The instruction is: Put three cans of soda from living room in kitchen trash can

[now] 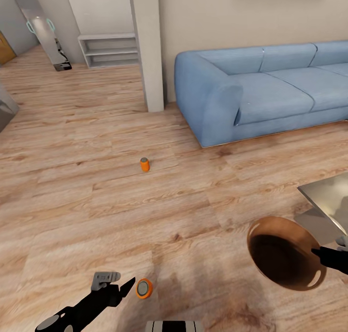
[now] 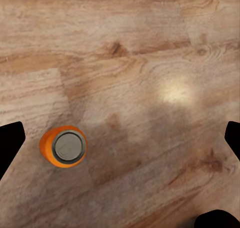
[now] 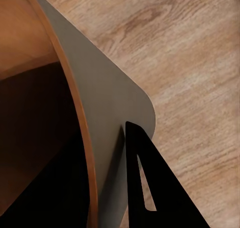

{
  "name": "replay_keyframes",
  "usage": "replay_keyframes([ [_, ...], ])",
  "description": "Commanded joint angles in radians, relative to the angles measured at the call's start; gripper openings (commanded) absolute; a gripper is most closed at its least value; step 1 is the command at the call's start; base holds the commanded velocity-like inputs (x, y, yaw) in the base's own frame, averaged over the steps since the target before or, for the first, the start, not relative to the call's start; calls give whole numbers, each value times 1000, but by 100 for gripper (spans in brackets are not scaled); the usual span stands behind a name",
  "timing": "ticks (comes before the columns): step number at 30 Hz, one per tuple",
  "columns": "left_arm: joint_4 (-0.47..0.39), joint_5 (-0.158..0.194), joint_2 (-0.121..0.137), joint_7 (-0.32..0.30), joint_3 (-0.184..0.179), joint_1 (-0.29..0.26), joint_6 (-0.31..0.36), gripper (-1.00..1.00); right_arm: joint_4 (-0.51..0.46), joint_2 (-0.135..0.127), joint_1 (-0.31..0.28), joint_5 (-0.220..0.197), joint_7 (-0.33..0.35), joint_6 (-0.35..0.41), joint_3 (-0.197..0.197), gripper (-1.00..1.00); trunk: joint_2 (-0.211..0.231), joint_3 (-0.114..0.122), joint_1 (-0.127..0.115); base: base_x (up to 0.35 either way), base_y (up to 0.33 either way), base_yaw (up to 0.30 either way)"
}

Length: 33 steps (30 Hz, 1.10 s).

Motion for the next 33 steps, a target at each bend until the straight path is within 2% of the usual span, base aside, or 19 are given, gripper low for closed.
replay_keyframes([
  [1, 0, 0, 0, 0, 0, 0, 0, 100, 0, 0, 0, -15, 3, 6, 0, -100, 0, 0, 0, 6, -4, 0],
  [9, 0, 1, 0, 0, 2, 0, 4, 100, 0, 0, 0, -15, 3, 6, 0, -100, 0, 0, 0, 39, -1, 0],
  [20, 0, 0, -1, 1, 3, 0, 1, 100, 0, -1, 0, -15, 3, 6, 0, -100, 0, 0, 0, 212, 0, 0],
  [33, 0, 1, -3, 1, -3, 0, -1, 100, 0, -1, 0, -15, 3, 6, 0, -100, 0, 0, 0, 19, 0, 0],
])
